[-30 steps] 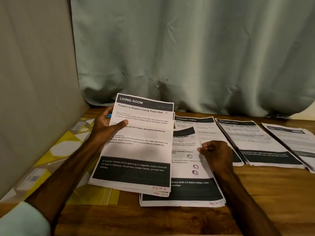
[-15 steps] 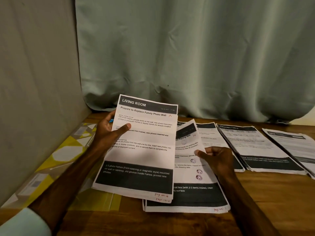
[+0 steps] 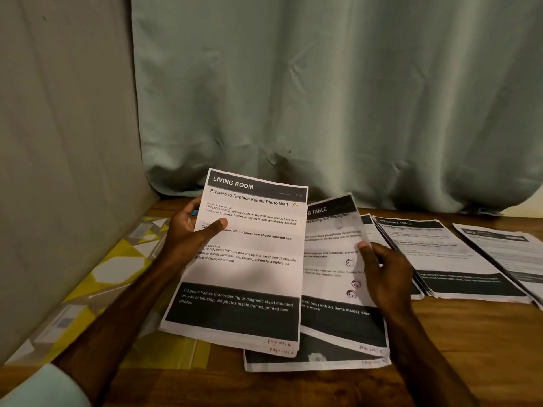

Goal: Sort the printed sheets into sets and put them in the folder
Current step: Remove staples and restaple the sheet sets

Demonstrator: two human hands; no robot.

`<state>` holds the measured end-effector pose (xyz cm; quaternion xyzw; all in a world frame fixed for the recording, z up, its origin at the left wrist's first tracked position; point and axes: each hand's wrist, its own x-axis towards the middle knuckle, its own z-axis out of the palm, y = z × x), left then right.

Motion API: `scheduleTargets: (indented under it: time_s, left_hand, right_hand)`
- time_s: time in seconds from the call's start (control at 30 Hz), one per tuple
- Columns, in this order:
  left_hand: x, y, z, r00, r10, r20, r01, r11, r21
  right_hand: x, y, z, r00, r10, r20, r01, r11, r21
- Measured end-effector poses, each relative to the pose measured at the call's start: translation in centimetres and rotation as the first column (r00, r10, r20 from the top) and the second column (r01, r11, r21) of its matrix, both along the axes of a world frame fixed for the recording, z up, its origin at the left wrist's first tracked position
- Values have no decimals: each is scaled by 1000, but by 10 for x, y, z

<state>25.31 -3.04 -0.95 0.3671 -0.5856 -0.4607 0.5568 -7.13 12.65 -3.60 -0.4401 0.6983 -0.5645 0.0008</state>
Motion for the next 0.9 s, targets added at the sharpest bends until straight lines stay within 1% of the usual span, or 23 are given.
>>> scheduleTargets:
  time_s: [0.03,0.13,0.2,0.3,0.33,0.4,0.53,0.6,0.73,0.9]
  left_hand:
    - [0,0,0,1000,0,-2,0,1000,6]
    - [0,1,1,1000,0,9,0,1000,13]
    - [-1,2,1,1000,-8,27,7,1000,10]
    - [0,2,0,999,-45,28,43,998,49]
    - [1,2,0,998,-60,23,58,996,70]
    - [4,0,0,995,-95,-16,96,989,112]
    - [11,1,2,971,-211,-113,229,955,190]
    - [12,1,2,950,-276,-147,303,930,210]
    - [14,0,-2,919,-352,-179,388,886,254]
    - [14,-6,-9,906,-374,-199,419,863,283]
  right_hand:
    - [0,1,2,1000,-28,9,28,999,-42]
    - [-3,1,2,990,-76,119,93,985,-144]
    - [-7,-1,-2,983,-62,173,80,992,-99]
    - [-8,-3,-5,945,40,326,-56,998,39]
    - [-8,-4,-6,934,58,352,-87,994,65]
    - [-8,-3,-5,942,53,330,-81,994,70]
    - [-12,1,1,939,-5,343,30,997,-66]
    - [-14,1,3,938,-22,346,62,992,-106]
    - [-14,3,6,923,7,384,56,987,-152]
    - [-11,3,7,919,39,392,37,982,-184]
